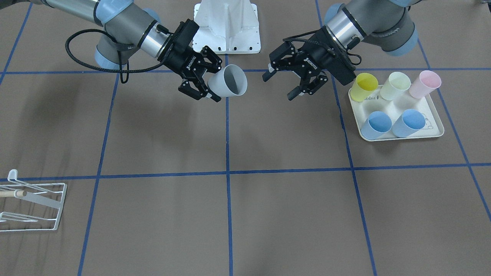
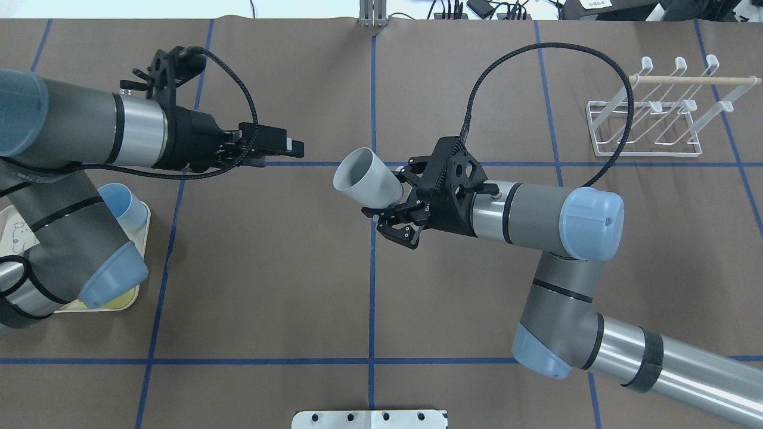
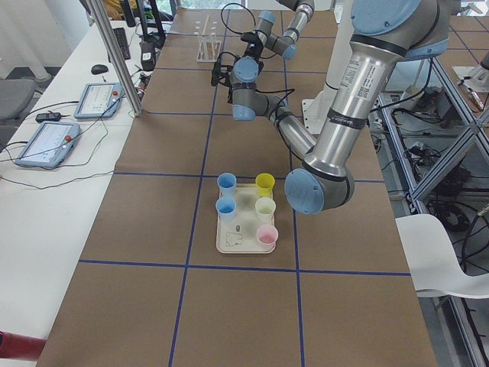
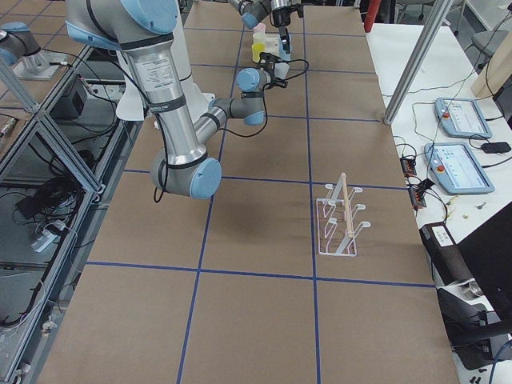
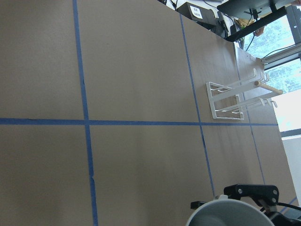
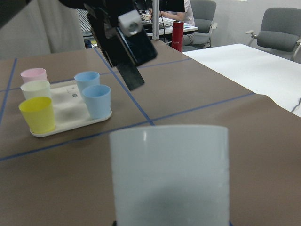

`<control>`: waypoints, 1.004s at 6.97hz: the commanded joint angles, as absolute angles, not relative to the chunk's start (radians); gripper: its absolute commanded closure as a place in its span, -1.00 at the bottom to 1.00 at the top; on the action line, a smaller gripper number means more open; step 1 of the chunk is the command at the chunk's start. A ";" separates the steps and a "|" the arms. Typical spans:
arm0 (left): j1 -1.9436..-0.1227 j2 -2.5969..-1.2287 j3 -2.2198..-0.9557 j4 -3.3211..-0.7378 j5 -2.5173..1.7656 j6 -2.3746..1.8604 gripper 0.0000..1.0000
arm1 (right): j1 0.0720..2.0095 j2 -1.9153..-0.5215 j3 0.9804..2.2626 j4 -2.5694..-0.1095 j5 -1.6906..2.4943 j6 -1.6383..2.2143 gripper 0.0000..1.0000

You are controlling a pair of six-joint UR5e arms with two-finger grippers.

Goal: Transfer IKEA cup to right arm and place on rack

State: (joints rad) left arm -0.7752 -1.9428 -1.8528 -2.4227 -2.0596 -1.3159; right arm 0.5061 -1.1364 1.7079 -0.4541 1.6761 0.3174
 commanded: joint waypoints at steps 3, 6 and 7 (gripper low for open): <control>-0.969 -1.661 -1.917 -2.270 -2.062 -0.711 -1.00 | 0.708 -1.161 1.800 -0.952 1.686 0.142 1.00; -1.148 -1.540 -1.899 -2.278 -2.179 -0.392 -1.00 | 0.935 -1.173 1.937 -1.421 1.655 -0.330 1.00; -1.176 -1.514 -1.890 -2.278 -2.198 -0.315 -1.00 | 1.000 -1.221 1.942 -1.442 1.614 -0.542 1.00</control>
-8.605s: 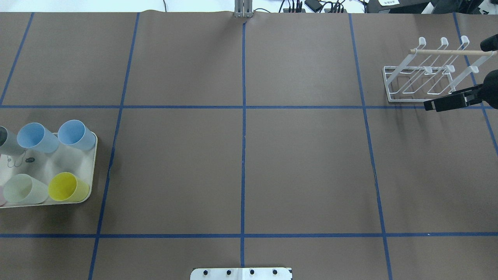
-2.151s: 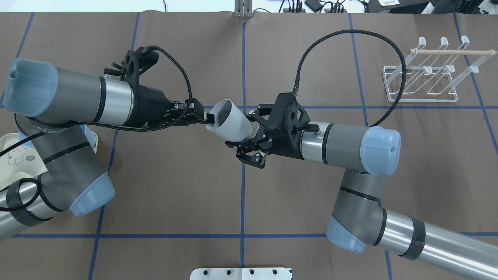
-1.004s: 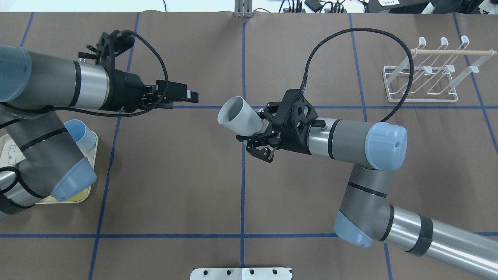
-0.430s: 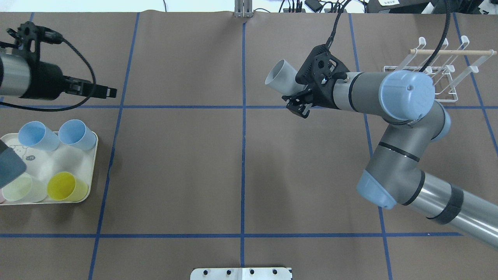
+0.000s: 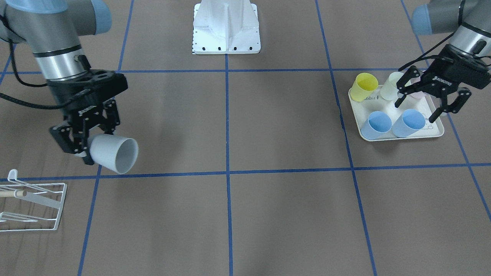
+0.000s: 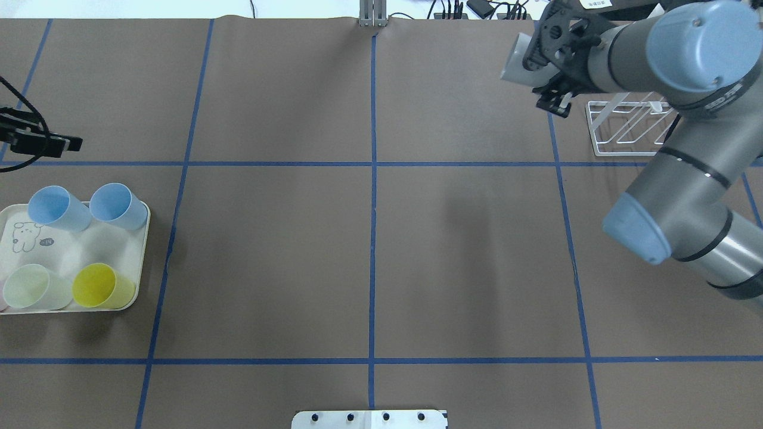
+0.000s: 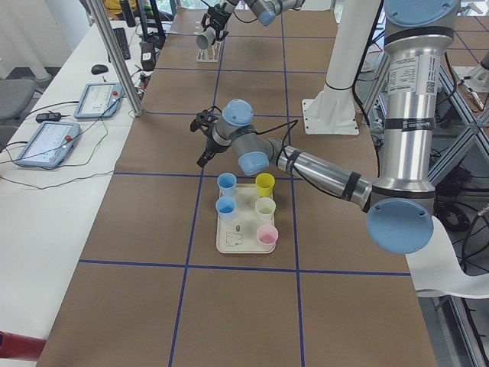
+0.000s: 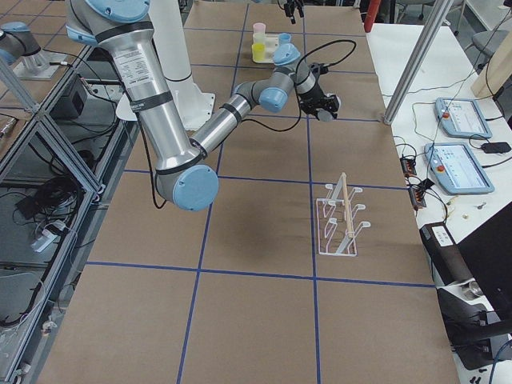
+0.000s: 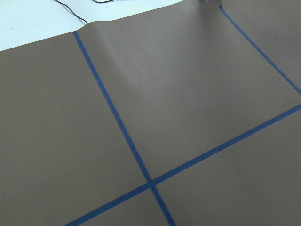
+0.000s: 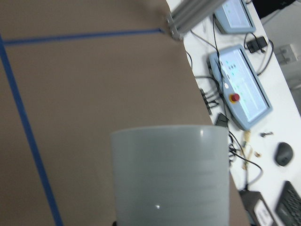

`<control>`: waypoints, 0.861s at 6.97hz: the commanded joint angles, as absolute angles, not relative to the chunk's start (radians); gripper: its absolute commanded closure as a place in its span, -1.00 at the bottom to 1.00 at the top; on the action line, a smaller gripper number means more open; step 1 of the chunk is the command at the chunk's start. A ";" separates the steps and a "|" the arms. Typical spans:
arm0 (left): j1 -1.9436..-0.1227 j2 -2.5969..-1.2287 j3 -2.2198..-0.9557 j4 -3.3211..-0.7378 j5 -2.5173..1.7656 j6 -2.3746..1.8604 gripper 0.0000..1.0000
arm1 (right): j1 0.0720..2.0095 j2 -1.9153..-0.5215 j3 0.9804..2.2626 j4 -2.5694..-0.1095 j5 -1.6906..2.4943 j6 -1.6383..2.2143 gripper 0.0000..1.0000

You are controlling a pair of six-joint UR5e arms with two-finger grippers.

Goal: Transfer IKEA cup to right arm and place on rack

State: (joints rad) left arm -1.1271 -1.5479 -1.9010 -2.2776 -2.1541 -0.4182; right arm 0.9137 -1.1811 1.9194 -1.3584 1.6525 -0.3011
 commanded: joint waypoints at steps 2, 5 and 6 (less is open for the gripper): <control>-1.190 -1.503 -1.890 -2.279 -2.200 -0.301 -1.00 | 1.122 -1.258 1.881 -1.445 1.557 -0.943 1.00; -1.190 -1.500 -1.890 -2.279 -2.200 -0.305 -1.00 | 1.167 -1.284 1.793 -1.434 1.416 -1.251 1.00; -1.190 -1.500 -1.890 -2.279 -2.200 -0.305 -1.00 | 1.166 -1.304 1.767 -1.431 1.389 -1.262 1.00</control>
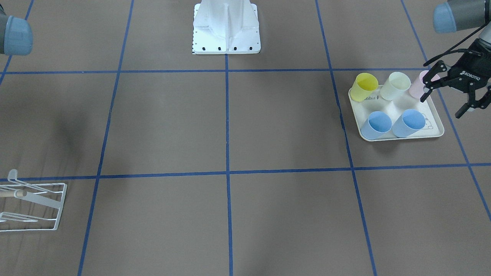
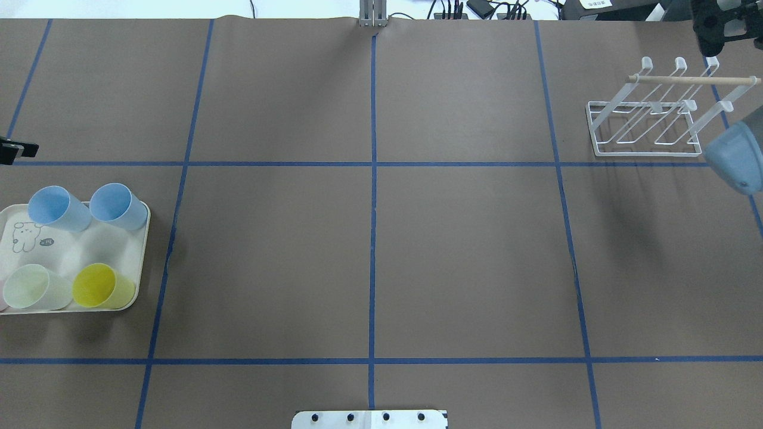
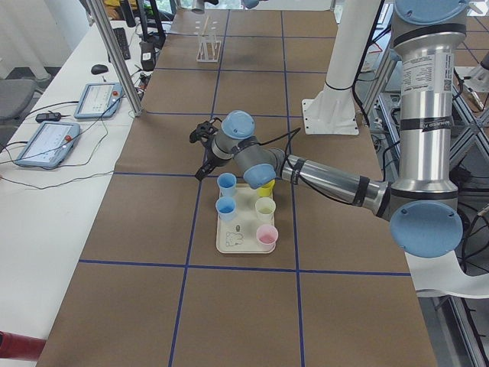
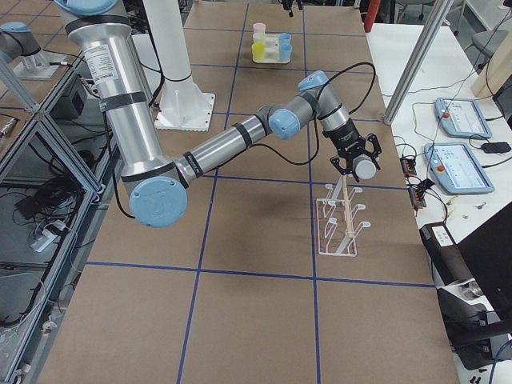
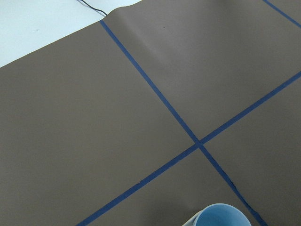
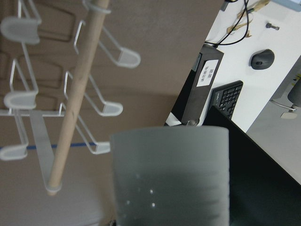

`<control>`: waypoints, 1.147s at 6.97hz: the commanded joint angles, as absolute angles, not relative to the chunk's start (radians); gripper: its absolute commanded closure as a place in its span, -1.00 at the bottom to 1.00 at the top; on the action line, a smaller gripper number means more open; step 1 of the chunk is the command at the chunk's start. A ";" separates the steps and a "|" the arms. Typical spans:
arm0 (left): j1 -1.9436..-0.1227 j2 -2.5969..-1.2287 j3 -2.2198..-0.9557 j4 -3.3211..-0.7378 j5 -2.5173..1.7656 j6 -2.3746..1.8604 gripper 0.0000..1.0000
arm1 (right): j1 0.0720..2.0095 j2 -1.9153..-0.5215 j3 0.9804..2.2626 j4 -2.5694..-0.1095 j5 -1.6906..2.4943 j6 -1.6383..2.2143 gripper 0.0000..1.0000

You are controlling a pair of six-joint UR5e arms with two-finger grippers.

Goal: Transfer IKEA cup to right arm and place on rack

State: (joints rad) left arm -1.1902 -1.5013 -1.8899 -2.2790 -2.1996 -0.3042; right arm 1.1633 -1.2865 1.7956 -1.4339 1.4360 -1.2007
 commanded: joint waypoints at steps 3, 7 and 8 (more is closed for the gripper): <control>-1.189 -1.500 -1.888 -2.279 -2.200 -0.310 -1.00 | 1.161 -1.307 1.596 -1.222 1.368 -1.267 1.00; -1.189 -1.502 -1.888 -2.279 -2.200 -0.310 -1.00 | 1.100 -1.299 1.560 -1.220 1.299 -1.256 1.00; -1.189 -1.500 -1.888 -2.279 -2.200 -0.310 -1.00 | 1.091 -1.299 1.552 -1.220 1.289 -1.256 1.00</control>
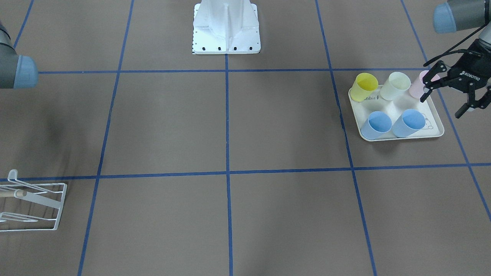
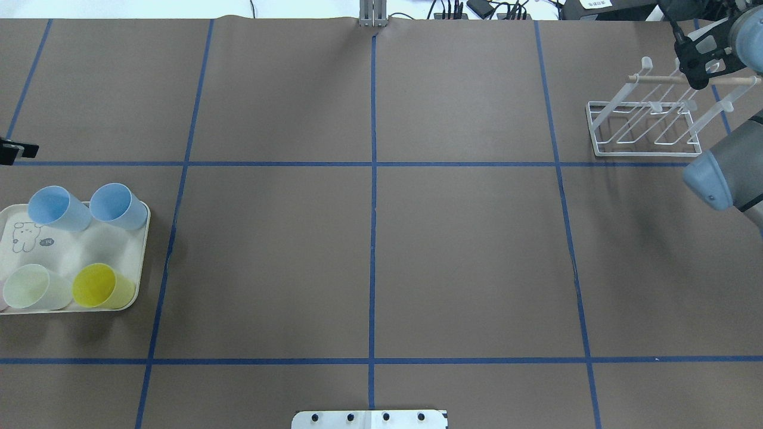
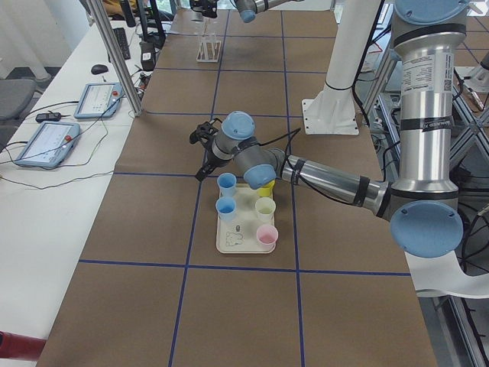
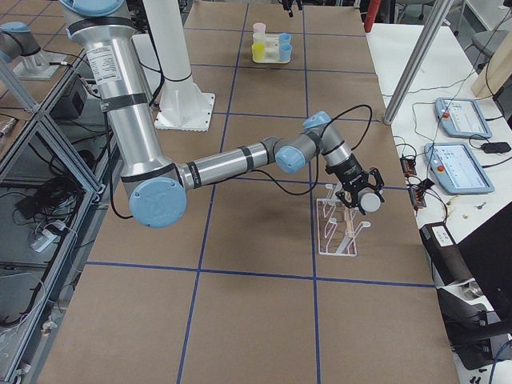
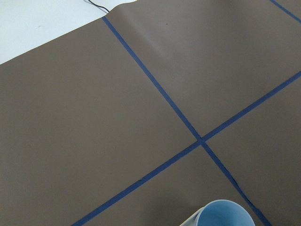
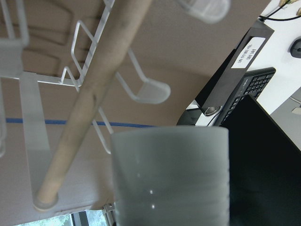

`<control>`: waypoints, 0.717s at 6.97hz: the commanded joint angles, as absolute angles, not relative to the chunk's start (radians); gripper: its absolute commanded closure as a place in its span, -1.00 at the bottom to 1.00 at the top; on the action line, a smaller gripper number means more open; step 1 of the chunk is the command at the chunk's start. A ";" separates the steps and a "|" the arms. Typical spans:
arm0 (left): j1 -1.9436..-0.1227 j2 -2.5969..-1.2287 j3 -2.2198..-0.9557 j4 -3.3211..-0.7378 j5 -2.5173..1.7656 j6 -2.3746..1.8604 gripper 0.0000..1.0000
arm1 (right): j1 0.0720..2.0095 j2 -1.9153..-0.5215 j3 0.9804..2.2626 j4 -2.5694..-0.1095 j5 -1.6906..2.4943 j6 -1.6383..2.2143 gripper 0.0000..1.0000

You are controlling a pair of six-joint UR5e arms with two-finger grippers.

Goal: Transfer IKEA cup to right arm and place on rack

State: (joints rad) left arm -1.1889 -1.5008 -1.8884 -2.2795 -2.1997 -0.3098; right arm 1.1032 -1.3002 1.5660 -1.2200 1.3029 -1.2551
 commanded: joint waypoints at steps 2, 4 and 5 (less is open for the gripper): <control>-1.189 -1.499 -1.888 -2.279 -2.200 -0.310 -1.00 | 1.066 -1.296 1.545 -1.220 1.269 -1.256 1.00; -1.189 -1.499 -1.888 -2.279 -2.200 -0.310 -1.00 | 1.052 -1.296 1.525 -1.220 1.232 -1.256 1.00; -1.189 -1.499 -1.888 -2.279 -2.200 -0.310 -1.00 | 1.043 -1.296 1.514 -1.220 1.220 -1.256 1.00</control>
State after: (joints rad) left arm -1.1888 -1.4988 -1.8883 -2.2795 -2.1998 -0.3098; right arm 1.0548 -1.2964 1.5267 -1.2195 1.2407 -1.2563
